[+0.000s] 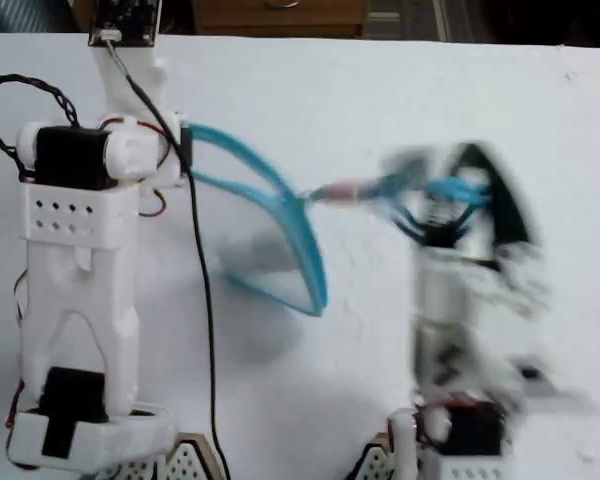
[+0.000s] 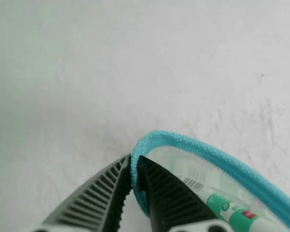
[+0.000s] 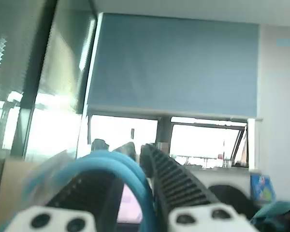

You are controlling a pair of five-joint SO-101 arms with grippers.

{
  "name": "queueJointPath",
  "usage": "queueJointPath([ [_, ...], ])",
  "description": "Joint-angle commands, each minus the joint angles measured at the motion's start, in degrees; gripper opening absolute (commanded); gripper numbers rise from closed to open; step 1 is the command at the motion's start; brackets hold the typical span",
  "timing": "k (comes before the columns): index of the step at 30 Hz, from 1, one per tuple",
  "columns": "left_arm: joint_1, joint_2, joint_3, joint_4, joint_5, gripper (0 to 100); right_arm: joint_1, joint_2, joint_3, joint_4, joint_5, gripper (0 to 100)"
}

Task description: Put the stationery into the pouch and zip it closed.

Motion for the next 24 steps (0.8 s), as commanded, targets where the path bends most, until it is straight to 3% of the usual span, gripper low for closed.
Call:
queueJointPath([
  [1,0.0,0.0,-0.4,0.4,-0.6,2,4.8,-0.7,-4.2,-1.7,-0.3,2.0],
  [12,0.0,0.0,-0.4,0.1,-0.6,2,8.5,-0.7,-9.3,11.5,-6.8,2.2],
  [17,2.1,0.0,-2.0,-3.3,-0.6,2,0.2,-0.7,-14.6,19.1,-6.4,1.9],
  [24,11.8,0.3,-6.9,-6.9,-5.4,3,-14.5,7.8,-29.2,36.0,-4.2,1.8],
])
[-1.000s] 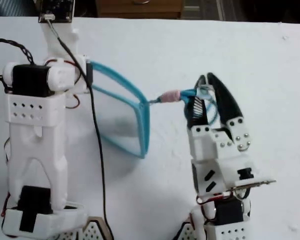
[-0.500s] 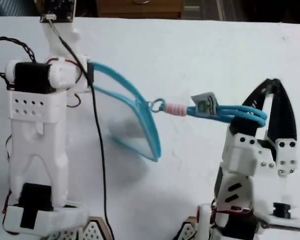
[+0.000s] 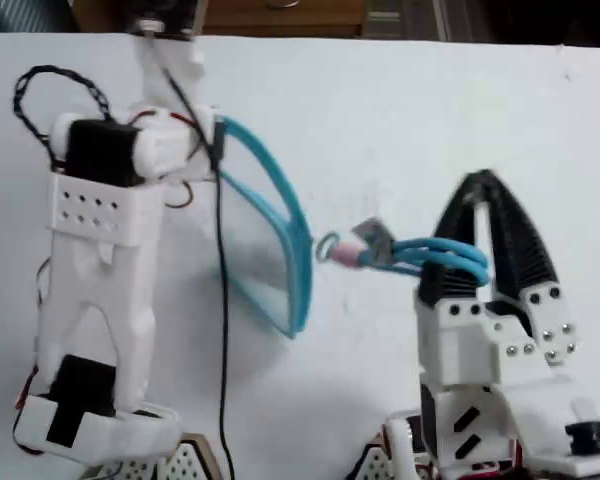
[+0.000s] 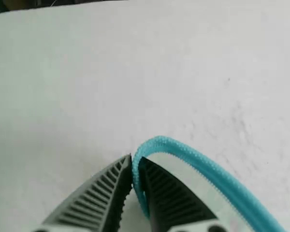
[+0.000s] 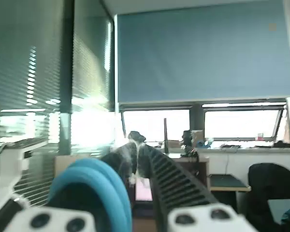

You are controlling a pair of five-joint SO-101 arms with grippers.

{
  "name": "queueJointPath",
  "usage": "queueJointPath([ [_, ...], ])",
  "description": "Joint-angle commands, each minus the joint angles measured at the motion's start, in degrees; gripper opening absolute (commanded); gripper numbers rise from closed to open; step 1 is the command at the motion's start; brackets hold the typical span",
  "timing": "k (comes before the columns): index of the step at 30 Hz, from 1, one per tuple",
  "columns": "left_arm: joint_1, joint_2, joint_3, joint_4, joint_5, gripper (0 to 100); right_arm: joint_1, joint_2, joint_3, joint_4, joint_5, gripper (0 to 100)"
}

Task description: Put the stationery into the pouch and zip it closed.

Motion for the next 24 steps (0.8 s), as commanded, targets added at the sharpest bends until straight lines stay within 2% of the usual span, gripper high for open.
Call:
queueJointPath([
  [1,4.5,-0.8,-3.4,-2.4,-1.8,3,-5.0,7.6,-10.8,7.3,0.7,1.8],
  [5,6.3,-1.0,-3.3,-2.2,-1.9,3,-8.4,18.2,-24.6,12.8,0.6,1.7],
  [11,5.8,-1.1,-3.9,-0.5,-1.8,17,-10.4,34.5,-45.2,20.9,-2.0,1.7],
  [16,5.8,-1.1,-8.4,2.0,-1.7,21,-10.5,46.1,-60.0,27.0,-4.4,1.7],
  [24,3.7,-1.1,-21.2,7.1,-1.7,23,-10.5,54.7,-71.7,34.8,-4.3,1.7],
])
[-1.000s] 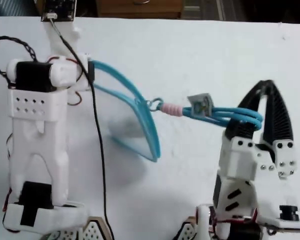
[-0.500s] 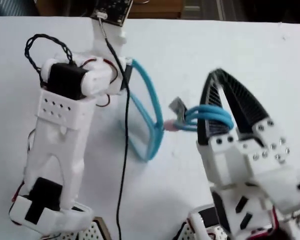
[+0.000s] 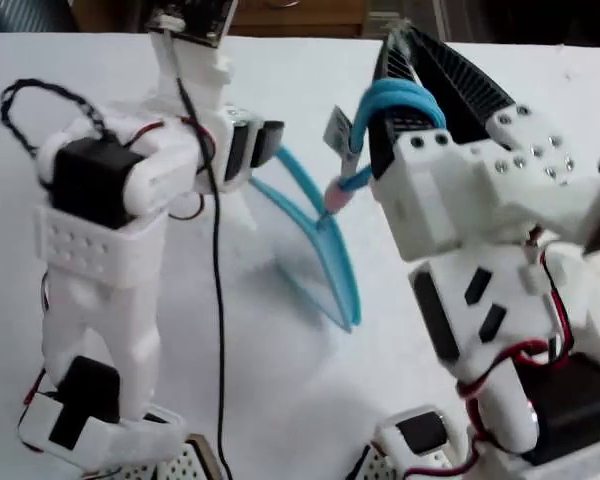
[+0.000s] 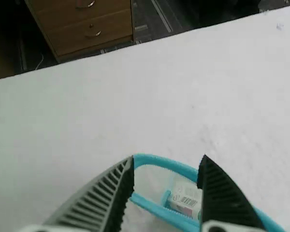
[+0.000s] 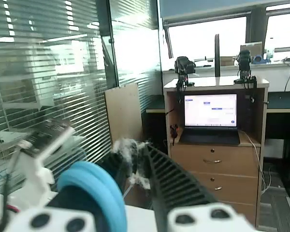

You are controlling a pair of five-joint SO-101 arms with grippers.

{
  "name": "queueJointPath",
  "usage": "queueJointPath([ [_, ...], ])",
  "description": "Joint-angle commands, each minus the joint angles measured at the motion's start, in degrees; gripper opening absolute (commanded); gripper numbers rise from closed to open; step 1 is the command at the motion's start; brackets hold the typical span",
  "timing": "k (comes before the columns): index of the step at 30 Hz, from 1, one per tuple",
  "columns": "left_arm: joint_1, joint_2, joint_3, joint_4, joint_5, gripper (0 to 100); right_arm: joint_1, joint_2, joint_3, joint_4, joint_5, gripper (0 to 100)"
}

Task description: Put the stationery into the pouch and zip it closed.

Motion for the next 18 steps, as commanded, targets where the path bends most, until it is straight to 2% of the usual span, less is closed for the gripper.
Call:
queueJointPath([
  [1,-2.1,-1.1,-6.2,0.7,-0.2,23,-0.5,1.5,-4.3,1.9,-0.4,1.7],
  [8,-2.5,-1.1,-9.8,0.1,-0.1,23,-3.4,2.1,-4.2,2.2,-0.4,1.7],
  [15,-11.8,-2.9,-17.2,3.1,3.9,23,-3.2,4.2,-4.2,1.8,0.1,1.7],
  [18,-12.8,-7.9,-13.5,3.3,3.9,23,-3.0,6.1,-4.3,1.8,0.5,1.7],
])
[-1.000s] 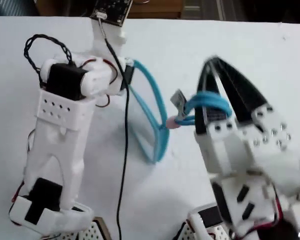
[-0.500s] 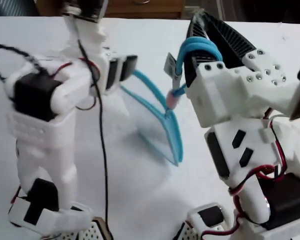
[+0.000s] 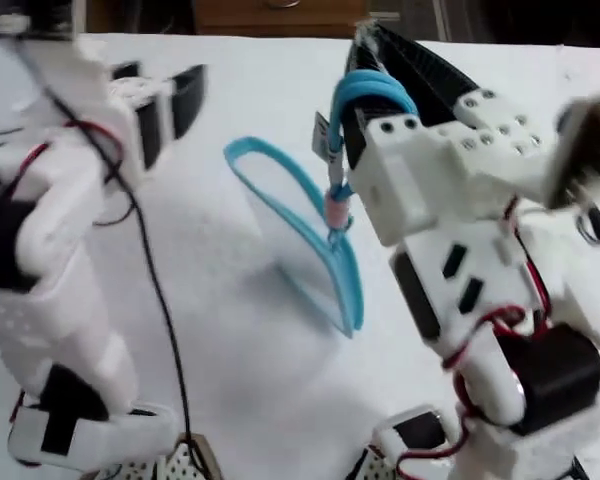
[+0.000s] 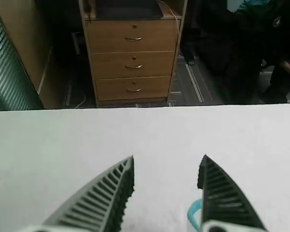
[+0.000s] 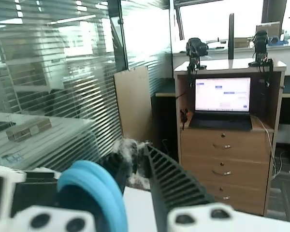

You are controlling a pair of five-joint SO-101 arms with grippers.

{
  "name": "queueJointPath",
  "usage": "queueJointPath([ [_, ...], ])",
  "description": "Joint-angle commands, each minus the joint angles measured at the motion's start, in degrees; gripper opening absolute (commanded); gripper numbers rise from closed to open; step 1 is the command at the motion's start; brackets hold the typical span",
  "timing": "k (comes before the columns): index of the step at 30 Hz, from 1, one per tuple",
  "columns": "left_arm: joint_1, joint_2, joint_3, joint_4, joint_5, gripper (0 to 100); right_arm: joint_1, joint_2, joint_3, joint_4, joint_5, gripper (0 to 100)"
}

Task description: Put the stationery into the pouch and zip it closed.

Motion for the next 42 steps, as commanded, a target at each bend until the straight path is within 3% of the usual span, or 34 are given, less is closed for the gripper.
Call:
queueJointPath([
  [1,-0.8,-7.6,3.8,0.3,0.6,23,0.0,1.5,-2.4,-0.3,0.4,1.7],
  [6,1.7,-23.8,23.2,0.1,2.8,23,0.0,3.9,-3.2,-3.6,0.7,1.7],
  [11,10.3,-37.8,44.0,-0.1,1.4,25,-0.3,7.4,-3.3,-3.8,0.8,1.7],
  [16,18.1,-44.2,55.0,-0.8,-0.1,28,-1.5,10.1,-3.3,-5.4,0.8,1.7],
  [22,22.4,-42.3,63.7,-1.4,1.2,31,-3.6,11.6,-3.3,-5.3,0.9,1.7],
  [31,25.6,-39.0,67.5,-10.0,10.5,31,-3.4,11.6,-3.3,-5.1,0.9,1.7],
  [36,32.5,-36.6,68.9,-10.9,12.1,31,-3.4,13.0,-3.2,-5.1,0.9,1.7],
  [42,33.0,-36.3,69.0,-11.5,16.4,31,-3.5,17.5,-5.6,-5.4,0.8,1.7],
])
